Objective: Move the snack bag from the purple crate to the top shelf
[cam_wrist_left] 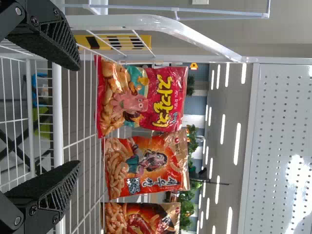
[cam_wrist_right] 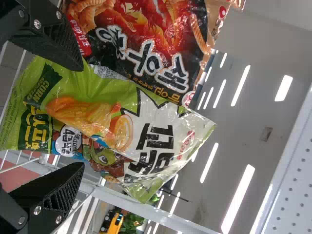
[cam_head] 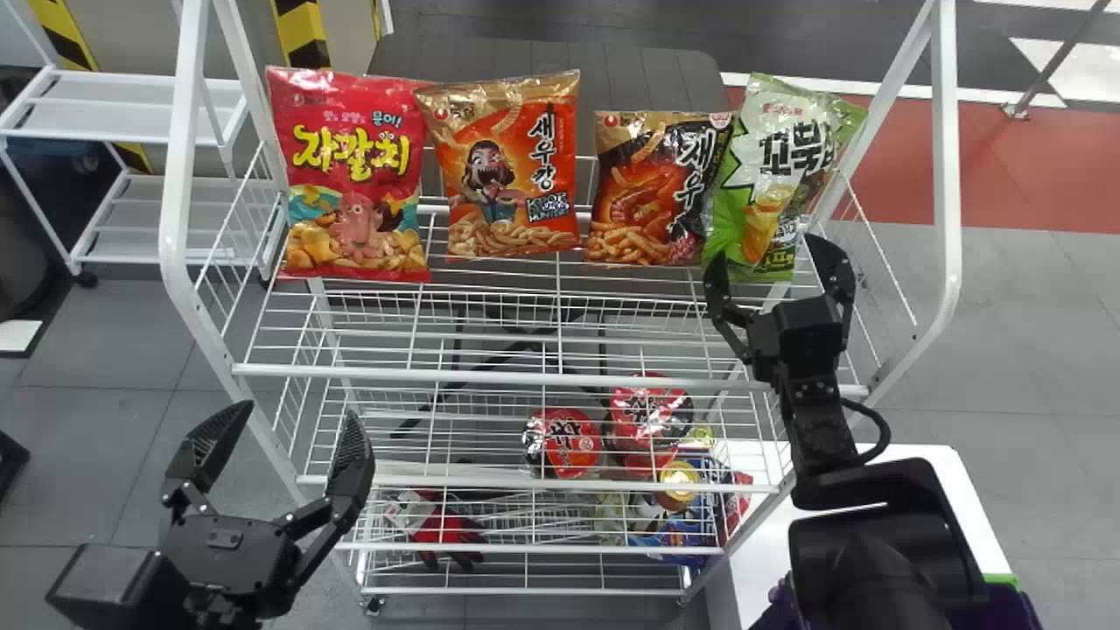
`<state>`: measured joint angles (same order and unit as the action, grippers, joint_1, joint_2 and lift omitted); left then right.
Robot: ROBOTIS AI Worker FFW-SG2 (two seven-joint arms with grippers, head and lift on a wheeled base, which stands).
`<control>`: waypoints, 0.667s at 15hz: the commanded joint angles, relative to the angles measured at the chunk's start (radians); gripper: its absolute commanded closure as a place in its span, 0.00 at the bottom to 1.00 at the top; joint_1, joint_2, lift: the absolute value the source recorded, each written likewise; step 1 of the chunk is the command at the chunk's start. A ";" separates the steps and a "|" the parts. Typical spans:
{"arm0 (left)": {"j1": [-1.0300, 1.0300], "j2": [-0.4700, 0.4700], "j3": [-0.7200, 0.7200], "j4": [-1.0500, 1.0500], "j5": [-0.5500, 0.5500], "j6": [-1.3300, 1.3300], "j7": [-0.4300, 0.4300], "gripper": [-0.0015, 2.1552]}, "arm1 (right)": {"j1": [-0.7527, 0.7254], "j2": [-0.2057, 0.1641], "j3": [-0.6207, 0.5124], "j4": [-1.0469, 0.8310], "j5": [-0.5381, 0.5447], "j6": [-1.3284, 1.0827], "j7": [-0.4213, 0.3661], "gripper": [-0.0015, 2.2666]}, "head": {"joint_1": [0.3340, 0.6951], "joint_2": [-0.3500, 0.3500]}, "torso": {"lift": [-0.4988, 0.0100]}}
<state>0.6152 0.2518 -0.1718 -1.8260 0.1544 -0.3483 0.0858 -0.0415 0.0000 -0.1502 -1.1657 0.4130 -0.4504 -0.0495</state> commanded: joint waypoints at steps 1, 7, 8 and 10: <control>0.002 0.000 0.000 -0.004 0.002 -0.014 0.000 0.07 | 0.072 0.001 0.015 -0.132 -0.016 0.002 0.016 0.06 | 1.00 0.38 | 0.98; 0.031 0.001 0.034 -0.059 0.005 -0.014 -0.001 0.07 | 0.437 0.001 0.080 -0.655 -0.171 0.121 0.211 0.06 | 1.00 0.47 | 0.98; 0.051 0.001 0.043 -0.088 0.002 -0.017 0.008 0.07 | 0.517 0.001 0.084 -0.741 -0.200 0.161 0.247 0.06 | 1.00 0.49 | 0.98; 0.086 0.000 0.046 -0.148 -0.019 -0.008 0.045 0.07 | 0.669 0.001 0.096 -0.855 -0.273 0.143 0.272 0.06 | 1.00 0.51 | 0.98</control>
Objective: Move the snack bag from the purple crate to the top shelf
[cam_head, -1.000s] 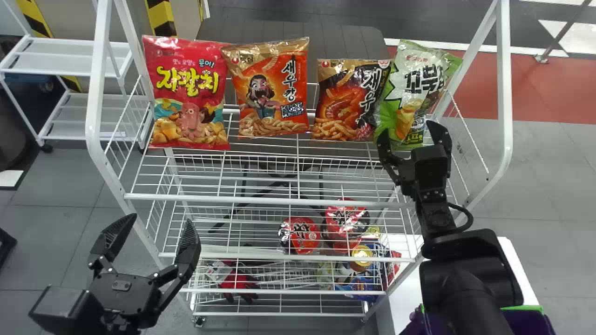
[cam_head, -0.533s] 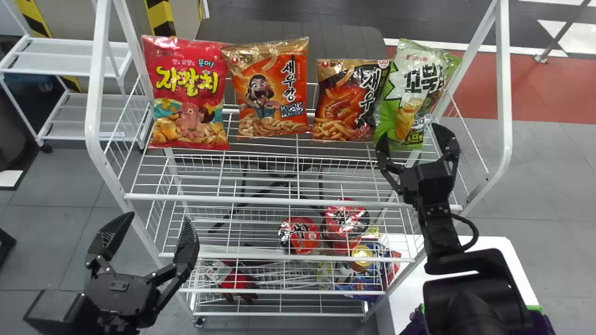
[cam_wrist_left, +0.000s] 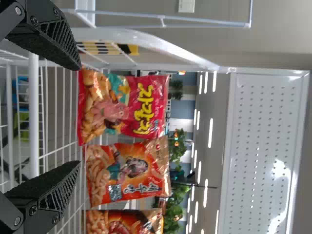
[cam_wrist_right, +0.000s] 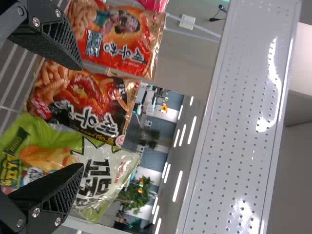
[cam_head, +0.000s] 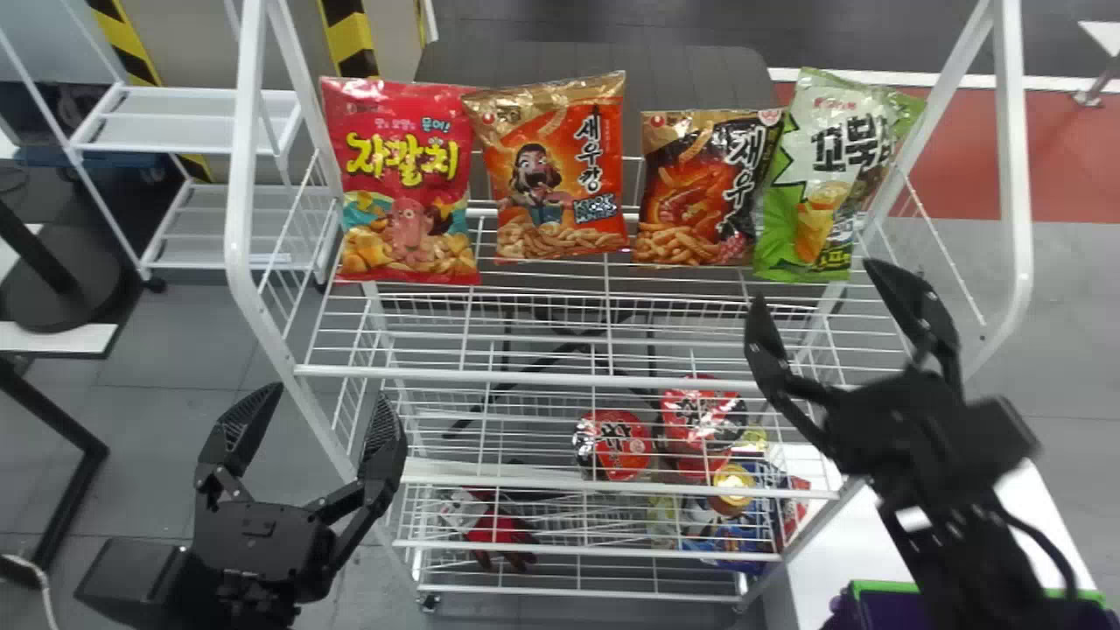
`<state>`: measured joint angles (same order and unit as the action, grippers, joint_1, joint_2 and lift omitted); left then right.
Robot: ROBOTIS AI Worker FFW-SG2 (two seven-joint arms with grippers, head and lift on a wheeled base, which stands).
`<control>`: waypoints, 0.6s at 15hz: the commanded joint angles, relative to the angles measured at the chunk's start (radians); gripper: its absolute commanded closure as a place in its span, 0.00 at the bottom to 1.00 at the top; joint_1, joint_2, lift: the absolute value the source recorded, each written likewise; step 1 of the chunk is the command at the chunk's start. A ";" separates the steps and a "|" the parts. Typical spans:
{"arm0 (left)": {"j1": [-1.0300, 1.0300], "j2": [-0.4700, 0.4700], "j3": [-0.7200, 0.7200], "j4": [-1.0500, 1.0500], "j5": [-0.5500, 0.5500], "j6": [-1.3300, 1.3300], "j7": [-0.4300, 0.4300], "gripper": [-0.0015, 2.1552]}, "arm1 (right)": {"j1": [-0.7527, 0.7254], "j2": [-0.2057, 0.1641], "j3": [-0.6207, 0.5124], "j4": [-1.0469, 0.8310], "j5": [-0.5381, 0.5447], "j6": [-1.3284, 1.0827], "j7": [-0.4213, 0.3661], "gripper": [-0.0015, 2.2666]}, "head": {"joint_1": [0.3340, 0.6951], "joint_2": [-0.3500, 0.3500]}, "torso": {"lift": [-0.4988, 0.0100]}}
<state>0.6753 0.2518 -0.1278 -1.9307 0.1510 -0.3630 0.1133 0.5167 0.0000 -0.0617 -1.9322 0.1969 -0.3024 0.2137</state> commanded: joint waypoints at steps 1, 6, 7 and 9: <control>0.046 -0.003 -0.003 -0.083 -0.036 0.031 0.039 0.06 | 0.191 0.001 0.013 -0.140 -0.099 -0.014 0.018 0.07 | 1.00 0.53 | 0.98; 0.093 -0.052 -0.058 -0.189 -0.126 0.197 0.190 0.06 | 0.319 -0.009 0.017 -0.189 -0.223 0.026 0.064 0.06 | 1.00 0.55 | 0.98; 0.098 -0.055 -0.058 -0.212 -0.126 0.283 0.198 0.06 | 0.319 -0.028 0.016 -0.189 -0.234 0.105 0.067 0.06 | 1.00 0.55 | 0.98; 0.112 -0.068 -0.061 -0.261 -0.128 0.433 0.194 0.05 | 0.326 -0.048 -0.020 -0.206 -0.281 0.253 0.065 0.07 | 1.00 0.53 | 0.98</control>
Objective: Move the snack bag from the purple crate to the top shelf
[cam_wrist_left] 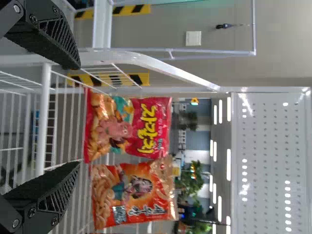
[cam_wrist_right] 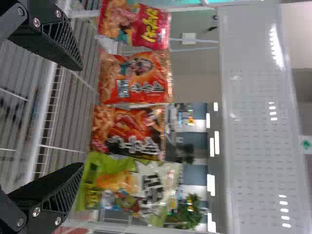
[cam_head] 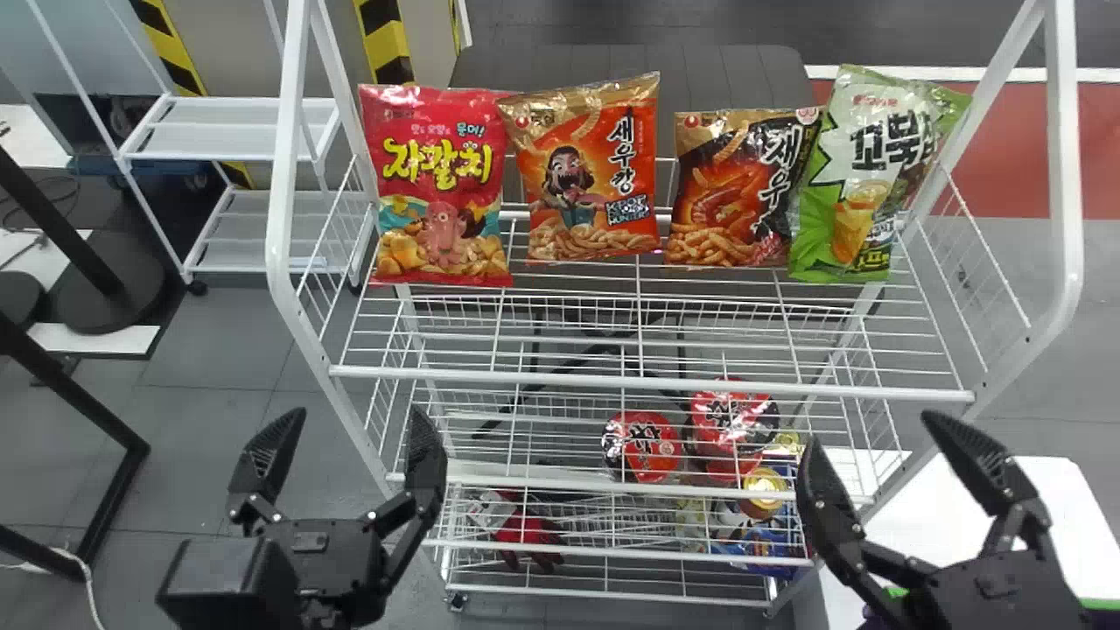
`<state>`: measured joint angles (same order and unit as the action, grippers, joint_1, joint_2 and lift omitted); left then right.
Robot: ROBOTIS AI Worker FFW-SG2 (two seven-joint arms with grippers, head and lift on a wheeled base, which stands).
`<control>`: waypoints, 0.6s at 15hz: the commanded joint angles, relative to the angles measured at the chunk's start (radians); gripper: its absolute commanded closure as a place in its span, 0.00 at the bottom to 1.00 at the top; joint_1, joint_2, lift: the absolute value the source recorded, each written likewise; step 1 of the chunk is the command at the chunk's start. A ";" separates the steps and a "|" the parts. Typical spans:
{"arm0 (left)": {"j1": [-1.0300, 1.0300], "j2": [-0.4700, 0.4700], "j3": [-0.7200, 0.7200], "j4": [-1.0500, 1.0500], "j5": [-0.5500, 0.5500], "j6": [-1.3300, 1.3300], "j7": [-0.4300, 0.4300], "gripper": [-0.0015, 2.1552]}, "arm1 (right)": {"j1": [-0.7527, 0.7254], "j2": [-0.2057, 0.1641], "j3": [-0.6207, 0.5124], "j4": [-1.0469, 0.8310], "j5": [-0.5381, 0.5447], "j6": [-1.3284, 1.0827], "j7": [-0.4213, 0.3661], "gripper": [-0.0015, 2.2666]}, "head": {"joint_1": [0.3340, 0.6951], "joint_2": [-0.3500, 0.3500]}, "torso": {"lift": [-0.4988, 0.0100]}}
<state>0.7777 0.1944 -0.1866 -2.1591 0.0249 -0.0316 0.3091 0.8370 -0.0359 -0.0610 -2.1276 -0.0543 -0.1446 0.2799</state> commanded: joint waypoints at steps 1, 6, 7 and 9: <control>0.012 -0.013 -0.010 -0.051 -0.002 0.117 -0.005 0.05 | 0.016 -0.013 -0.034 -0.023 -0.038 0.101 -0.015 0.07 | 1.00 0.52 | 0.98; 0.021 -0.012 -0.071 -0.096 -0.085 0.098 0.087 0.06 | 0.043 -0.015 0.016 -0.104 -0.038 0.076 -0.079 0.07 | 1.00 0.41 | 0.98; 0.021 -0.012 -0.070 -0.097 -0.085 0.095 0.085 0.05 | 0.047 -0.013 0.024 -0.110 -0.030 0.070 -0.079 0.07 | 1.00 0.42 | 0.98; 0.021 -0.010 -0.059 -0.099 -0.082 0.083 0.067 0.05 | 0.053 -0.018 0.029 -0.120 -0.022 0.055 -0.079 0.07 | 1.00 0.45 | 0.98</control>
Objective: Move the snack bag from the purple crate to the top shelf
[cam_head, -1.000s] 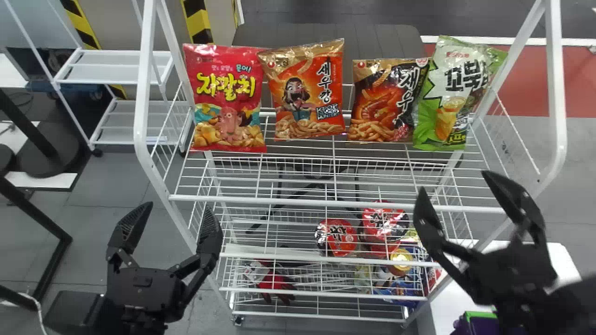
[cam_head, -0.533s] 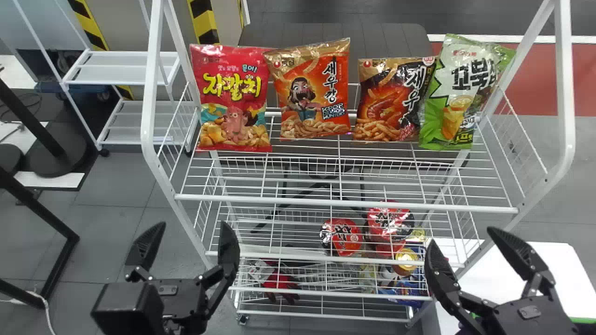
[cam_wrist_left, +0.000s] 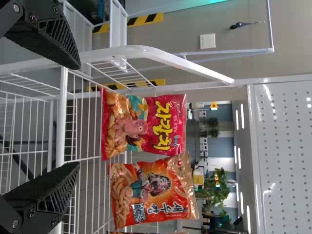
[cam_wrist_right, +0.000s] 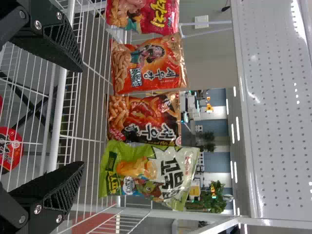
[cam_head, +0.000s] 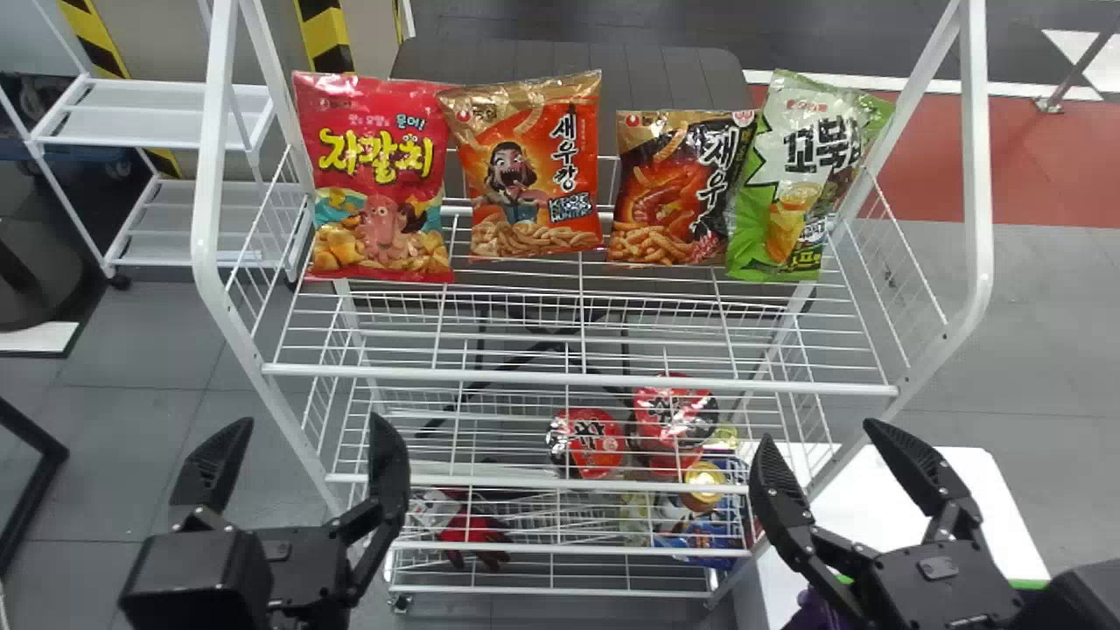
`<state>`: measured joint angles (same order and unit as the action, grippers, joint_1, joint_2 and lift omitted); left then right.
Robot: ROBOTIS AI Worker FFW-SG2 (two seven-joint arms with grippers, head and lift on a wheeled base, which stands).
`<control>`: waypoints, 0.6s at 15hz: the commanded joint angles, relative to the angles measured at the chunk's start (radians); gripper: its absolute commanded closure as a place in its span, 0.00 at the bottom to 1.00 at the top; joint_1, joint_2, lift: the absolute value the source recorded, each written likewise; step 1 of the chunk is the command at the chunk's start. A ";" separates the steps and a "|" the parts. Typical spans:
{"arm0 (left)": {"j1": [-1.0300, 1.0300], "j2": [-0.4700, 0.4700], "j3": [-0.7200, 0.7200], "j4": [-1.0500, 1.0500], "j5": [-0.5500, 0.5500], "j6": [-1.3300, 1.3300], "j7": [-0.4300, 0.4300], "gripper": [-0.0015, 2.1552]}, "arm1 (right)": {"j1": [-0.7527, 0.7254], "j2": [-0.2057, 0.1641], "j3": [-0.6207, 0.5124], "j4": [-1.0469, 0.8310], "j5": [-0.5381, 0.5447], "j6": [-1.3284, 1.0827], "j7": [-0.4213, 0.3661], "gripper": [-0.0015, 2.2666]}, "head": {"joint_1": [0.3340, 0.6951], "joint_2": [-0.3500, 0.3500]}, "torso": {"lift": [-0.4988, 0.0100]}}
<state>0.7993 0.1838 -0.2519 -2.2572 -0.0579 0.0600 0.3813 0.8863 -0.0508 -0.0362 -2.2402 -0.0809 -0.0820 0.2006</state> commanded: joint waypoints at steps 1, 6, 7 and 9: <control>0.000 0.000 0.022 -0.010 0.015 -0.021 -0.027 0.05 | 0.003 -0.004 0.010 -0.018 0.012 -0.017 -0.001 0.07 | 1.00 0.45 | 0.98; 0.000 0.000 0.031 -0.028 0.024 -0.030 -0.052 0.05 | 0.016 -0.001 0.028 -0.047 0.039 -0.041 -0.010 0.07 | 1.00 0.49 | 0.98; 0.000 0.000 0.033 -0.028 0.024 -0.030 -0.059 0.05 | 0.019 -0.001 0.028 -0.050 0.039 -0.044 -0.010 0.07 | 1.00 0.49 | 0.98; -0.002 -0.001 0.034 -0.025 0.026 -0.030 -0.061 0.05 | 0.023 -0.001 0.028 -0.059 0.041 -0.051 -0.010 0.07 | 1.00 0.49 | 0.98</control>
<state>0.7990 0.1836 -0.2188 -2.2850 -0.0330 0.0300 0.3201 0.9066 -0.0522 -0.0077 -2.2941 -0.0407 -0.1291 0.1902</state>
